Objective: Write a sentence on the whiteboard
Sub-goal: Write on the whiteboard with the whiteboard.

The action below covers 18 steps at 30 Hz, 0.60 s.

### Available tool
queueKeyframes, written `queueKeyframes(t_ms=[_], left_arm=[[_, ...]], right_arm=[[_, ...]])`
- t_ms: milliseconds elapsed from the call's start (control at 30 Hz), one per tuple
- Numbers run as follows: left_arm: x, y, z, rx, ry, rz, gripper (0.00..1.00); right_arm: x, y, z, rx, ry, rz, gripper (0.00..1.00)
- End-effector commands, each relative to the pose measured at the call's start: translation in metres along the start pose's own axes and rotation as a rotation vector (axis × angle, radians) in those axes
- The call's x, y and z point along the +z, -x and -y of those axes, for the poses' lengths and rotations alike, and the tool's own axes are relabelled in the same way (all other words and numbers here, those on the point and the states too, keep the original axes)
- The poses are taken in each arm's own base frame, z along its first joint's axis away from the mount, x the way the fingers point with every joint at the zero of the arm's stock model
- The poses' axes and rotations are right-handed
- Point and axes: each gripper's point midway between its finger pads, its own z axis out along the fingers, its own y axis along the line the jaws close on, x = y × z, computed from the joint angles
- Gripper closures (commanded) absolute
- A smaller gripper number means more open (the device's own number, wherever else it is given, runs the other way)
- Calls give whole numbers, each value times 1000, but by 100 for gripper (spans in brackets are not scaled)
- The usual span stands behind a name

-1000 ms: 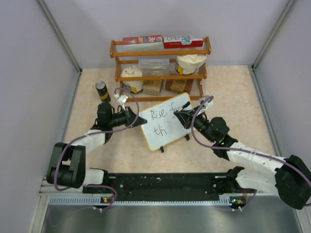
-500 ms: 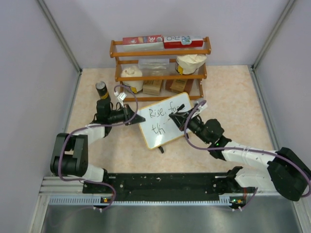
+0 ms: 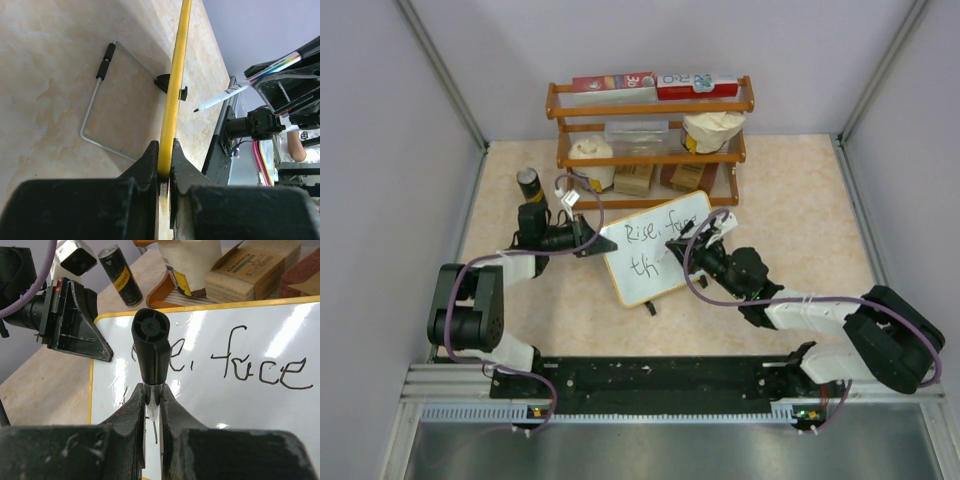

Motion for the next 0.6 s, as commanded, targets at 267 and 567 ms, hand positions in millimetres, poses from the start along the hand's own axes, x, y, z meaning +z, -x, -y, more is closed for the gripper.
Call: queueKeyframes(t_ms=[267, 567], left_arm=[[-10, -20, -64, -57, 226, 27, 100], [-10, -19, -63, -58, 212, 34, 100]], right_arm=[[5, -3, -6, 14, 13, 26, 100], [7, -17, -1, 15, -11, -12, 100]])
